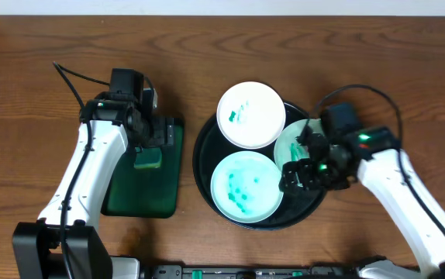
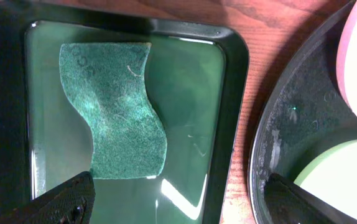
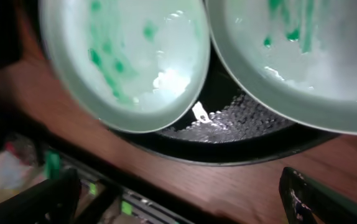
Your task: Clean dirty plates on tray and stack at the side
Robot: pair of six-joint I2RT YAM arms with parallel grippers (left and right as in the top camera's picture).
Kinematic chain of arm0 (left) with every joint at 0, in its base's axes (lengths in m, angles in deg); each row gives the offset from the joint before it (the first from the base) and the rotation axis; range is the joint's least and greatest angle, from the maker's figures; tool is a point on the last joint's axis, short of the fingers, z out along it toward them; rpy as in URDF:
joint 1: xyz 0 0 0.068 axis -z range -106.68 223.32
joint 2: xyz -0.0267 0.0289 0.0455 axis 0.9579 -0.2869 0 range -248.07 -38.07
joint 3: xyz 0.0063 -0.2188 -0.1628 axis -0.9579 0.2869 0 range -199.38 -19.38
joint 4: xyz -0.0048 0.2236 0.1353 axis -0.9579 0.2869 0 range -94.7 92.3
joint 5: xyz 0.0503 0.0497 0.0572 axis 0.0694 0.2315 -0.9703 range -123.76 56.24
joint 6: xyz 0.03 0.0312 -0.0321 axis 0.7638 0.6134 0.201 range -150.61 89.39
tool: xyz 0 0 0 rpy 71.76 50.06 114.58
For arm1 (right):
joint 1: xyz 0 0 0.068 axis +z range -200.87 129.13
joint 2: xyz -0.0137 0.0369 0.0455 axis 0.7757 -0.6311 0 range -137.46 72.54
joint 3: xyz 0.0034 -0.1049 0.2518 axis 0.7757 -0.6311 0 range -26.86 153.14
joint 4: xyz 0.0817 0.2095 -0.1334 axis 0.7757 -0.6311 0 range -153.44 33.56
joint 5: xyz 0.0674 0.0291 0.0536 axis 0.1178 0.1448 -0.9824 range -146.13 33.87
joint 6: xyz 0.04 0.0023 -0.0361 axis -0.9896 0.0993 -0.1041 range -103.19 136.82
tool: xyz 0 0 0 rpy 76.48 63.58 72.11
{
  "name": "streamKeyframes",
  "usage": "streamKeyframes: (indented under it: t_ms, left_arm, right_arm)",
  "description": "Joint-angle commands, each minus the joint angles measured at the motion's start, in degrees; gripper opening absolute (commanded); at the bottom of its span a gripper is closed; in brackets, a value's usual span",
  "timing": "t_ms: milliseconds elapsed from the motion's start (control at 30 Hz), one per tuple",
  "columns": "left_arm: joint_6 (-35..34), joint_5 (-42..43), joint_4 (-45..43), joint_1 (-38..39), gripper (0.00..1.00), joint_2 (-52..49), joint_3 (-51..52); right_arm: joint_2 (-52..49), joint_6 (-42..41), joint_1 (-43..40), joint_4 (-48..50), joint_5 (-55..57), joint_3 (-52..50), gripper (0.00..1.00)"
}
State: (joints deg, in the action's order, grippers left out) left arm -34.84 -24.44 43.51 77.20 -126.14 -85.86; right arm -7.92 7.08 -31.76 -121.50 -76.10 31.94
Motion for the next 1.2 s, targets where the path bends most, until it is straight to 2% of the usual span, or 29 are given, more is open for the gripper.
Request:
streamKeyframes:
  t_ms: [0, 33, 100, 133, 167, 333, 400, 467, 567, 600, 1000, 1167]
  left_arm:
    - [0.3, 0.5, -0.6, 0.1, 0.88, 0.2, -0.8]
    - [0.3, 0.1, -0.7, 0.1, 0.88, 0.2, -0.8]
    - [-0.8, -3.1, -1.1, 0.0, 0.88, -0.2, -0.8]
    - [-1.6, -4.6, -1.5, -0.1, 0.95, -0.5, -0.8]
    - [-1.9, -5.4, -2.0, -0.4, 0.98, -1.0, -0.8]
    - [-3.2, -5.5, -2.3, -4.1, 0.98, -4.0, -0.8]
    - [-3.5, -4.4, -2.0, -5.7, 0.92, -5.2, -0.8]
    - [-3.5, -2.4, -1.6, -7.2, 0.91, -6.5, -0.8]
    - [-3.0, 0.6, -1.1, -8.4, 0.75, -9.1, -0.8]
    - [-2.9, 0.6, -0.9, -8.4, 0.73, -9.9, -0.8]
    - [-2.9, 0.5, -3.8, -6.7, 0.77, -16.7, -0.8]
    - [-2.9, 0.3, -7.9, -6.7, 0.77, -17.2, -0.8]
  right_arm:
    - [-2.1, -12.5, 3.9, 0.6, 16.2, -0.5, 0.99]
    - [-2.2, -14.7, 5.1, 0.9, 18.7, -0.5, 0.99]
    - [-2.3, -13.7, 7.4, 2.4, 19.1, -0.5, 0.99]
    - [-2.3, -12.9, 8.4, 3.0, 18.4, -0.5, 0.99]
    - [-2.3, -12.0, 9.3, 3.4, 17.4, -0.5, 0.99]
    - [-2.3, -9.9, 12.7, 3.7, 12.5, -0.5, 0.99]
    - [-2.3, -9.9, 13.7, 4.0, 11.3, -0.5, 0.99]
    - [-2.3, -9.9, 14.3, 4.2, 10.4, -0.5, 0.99]
    - [-2.3, -9.9, 14.3, 4.3, 9.8, -0.5, 0.99]
    - [-2.3, -9.9, 14.3, 4.3, 9.8, -0.5, 0.99]
    - [-2.3, -7.9, 14.3, 4.9, 6.9, -0.5, 0.99]
    - [-2.3, -6.4, 14.3, 5.0, 5.0, -0.5, 0.99]
